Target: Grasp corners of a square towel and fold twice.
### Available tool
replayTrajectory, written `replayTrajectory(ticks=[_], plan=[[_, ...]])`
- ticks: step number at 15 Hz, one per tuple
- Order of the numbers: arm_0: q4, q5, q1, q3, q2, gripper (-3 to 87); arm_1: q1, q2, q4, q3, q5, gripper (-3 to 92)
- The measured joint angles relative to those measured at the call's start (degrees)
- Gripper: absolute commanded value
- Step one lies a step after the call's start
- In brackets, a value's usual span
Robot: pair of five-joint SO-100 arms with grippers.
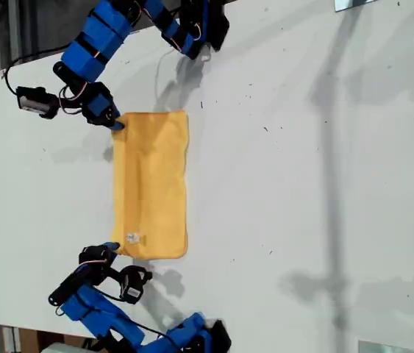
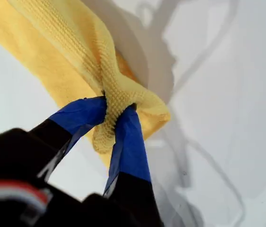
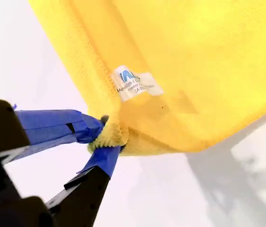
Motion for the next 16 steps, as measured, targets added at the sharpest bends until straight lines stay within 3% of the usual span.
replayTrajectory(ticks=[5,11,12,13,14,16], plan=[[-0.26,-9.4,9.58,16.0,8.88,-0.4,-12.48,11.6,-0.97,12.39,8.88,0.0],[-3.87,-15.56,16.26,23.73,12.39,-0.4,-16.96,15.82,-9.14,26.98,14.68,0.0],[-4.13,-15.56,16.26,24.43,12.39,4.3,-17.14,16.26,-9.67,27.6,14.77,9.9],[-4.13,-15.64,16.26,25.05,12.39,22.3,-17.75,16.79,-9.93,28.04,14.77,21.1],[-4.04,-15.64,16.17,25.22,12.39,33.9,-18.02,17.49,-9.84,28.74,14.85,23.0],[-3.69,-15.64,16.17,25.22,14.24,30.8,-17.58,19.95,-9.84,29.97,15.12,27.4]])
